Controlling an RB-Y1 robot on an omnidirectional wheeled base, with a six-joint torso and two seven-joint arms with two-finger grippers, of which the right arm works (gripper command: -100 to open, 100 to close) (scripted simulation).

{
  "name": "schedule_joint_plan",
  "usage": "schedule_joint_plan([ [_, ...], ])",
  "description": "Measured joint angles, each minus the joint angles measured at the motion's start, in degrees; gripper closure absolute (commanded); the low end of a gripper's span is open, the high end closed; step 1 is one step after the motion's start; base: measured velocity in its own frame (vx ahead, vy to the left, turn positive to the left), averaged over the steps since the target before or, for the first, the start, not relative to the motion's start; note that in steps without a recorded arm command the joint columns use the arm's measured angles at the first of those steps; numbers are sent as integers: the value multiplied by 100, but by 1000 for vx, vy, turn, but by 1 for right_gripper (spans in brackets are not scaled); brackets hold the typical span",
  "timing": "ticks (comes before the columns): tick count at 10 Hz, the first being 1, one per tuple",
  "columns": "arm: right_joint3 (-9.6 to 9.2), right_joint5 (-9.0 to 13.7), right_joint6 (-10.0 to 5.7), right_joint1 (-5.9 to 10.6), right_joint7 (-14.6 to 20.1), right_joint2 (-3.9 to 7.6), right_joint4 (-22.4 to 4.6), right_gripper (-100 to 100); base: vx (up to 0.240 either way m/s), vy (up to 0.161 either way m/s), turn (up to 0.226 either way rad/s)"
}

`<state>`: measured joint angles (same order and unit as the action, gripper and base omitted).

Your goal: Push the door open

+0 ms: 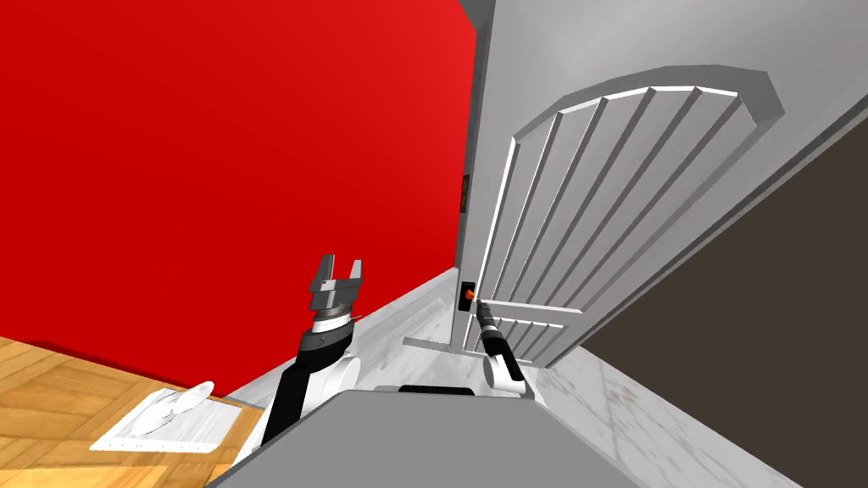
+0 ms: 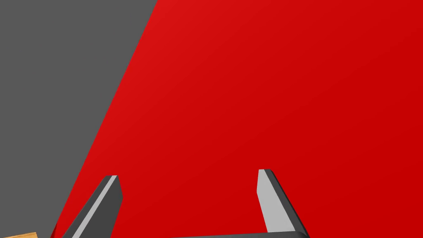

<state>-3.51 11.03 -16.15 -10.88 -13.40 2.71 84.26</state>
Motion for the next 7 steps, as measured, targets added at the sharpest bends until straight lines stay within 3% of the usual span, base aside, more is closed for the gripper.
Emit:
schedule_joint_plan([
  [2,-58,16,-3,-77,-15,-65,72,-100,-218,64,-50],
  [4,-118,30,-23,-161,-30,-229,127,-100,-177,54,-37],
  [6,-161,41,-28,-225,-41,-429,193,-100,-81,20,-14],
  [7,-163,41,-21,-230,-42,-439,201,-100,79,4,17],
])
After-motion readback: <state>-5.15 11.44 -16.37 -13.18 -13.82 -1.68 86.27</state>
